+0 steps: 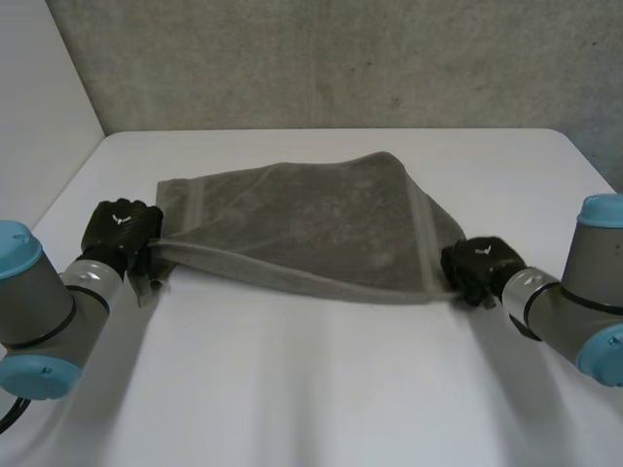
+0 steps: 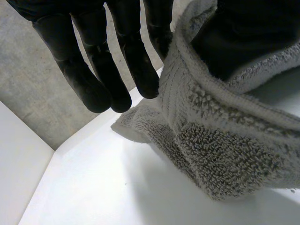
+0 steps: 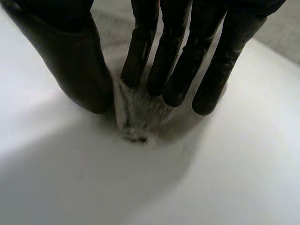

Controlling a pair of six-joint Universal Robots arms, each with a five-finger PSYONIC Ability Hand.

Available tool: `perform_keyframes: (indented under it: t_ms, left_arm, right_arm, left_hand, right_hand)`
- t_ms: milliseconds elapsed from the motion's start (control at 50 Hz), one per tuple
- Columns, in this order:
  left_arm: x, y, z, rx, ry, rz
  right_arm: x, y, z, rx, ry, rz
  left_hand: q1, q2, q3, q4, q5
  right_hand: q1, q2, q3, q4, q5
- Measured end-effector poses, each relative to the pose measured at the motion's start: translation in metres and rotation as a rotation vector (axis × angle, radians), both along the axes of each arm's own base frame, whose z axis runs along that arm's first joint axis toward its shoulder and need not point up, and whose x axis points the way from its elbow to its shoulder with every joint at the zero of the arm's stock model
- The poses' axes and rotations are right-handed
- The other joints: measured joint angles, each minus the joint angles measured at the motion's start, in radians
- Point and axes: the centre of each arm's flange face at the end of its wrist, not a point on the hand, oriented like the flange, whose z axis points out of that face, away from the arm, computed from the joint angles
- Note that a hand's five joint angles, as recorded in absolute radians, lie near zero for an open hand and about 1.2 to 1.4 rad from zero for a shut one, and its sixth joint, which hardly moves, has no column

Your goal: Fold the towel.

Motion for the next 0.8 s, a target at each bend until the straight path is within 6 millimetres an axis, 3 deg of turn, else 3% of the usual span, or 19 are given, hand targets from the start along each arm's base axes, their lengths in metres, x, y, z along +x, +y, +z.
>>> perform_keyframes:
  t_ms: [320, 380, 480, 540, 640, 720, 800]
  left_arm:
    - [0.0, 0.002, -0.002, 0.009, -0.002, -0.003]
    - [0.0, 0.003, -0.002, 0.009, -0.003, -0.002]
    - [0.0, 0.003, -0.002, 0.009, -0.003, -0.001]
    - [0.0, 0.004, -0.002, 0.01, -0.003, -0.003]
    - [-0.002, 0.009, -0.002, 0.011, -0.006, -0.012]
    - [-0.003, 0.014, 0.0, 0.006, -0.009, -0.021]
    - [-0.005, 0.016, -0.001, 0.006, -0.01, -0.026]
  right_arm:
    - [-0.001, 0.004, -0.009, 0.025, 0.056, 0.015]
    - [-0.001, 0.005, -0.009, 0.026, 0.052, 0.013]
    - [-0.002, 0.002, -0.006, 0.017, 0.032, -0.007]
    - [-0.003, -0.002, 0.003, -0.007, 0.006, -0.024]
    - [-0.005, -0.007, 0.035, -0.084, -0.057, -0.054]
    - [-0.005, -0.006, 0.062, -0.15, -0.113, -0.068]
    - [-0.005, -0.004, 0.076, -0.187, -0.147, -0.07]
  left_hand:
    - [0.0, 0.0, 0.0, 0.0, 0.0]
    - [0.0, 0.0, 0.0, 0.0, 0.0]
    - [0.0, 0.0, 0.0, 0.0, 0.0]
    - [0.0, 0.0, -0.001, 0.0, 0.0]
    - [0.0, -0.041, -0.06, -0.049, -0.016]
    - [-0.083, -0.192, -0.217, -0.208, -0.17]
    - [-0.268, -0.368, -0.388, -0.383, -0.346]
  right_hand:
    - [0.044, 0.017, 0.033, 0.031, 0.011]
    - [0.271, 0.204, 0.256, 0.258, 0.268]
    - [0.298, 0.249, 0.368, 0.377, 0.363]
    - [0.349, 0.313, 0.368, 0.377, 0.396]
    - [0.351, 0.317, 0.368, 0.377, 0.396]
    - [0.351, 0.325, 0.368, 0.377, 0.396]
    - [0.351, 0.325, 0.368, 0.378, 0.396]
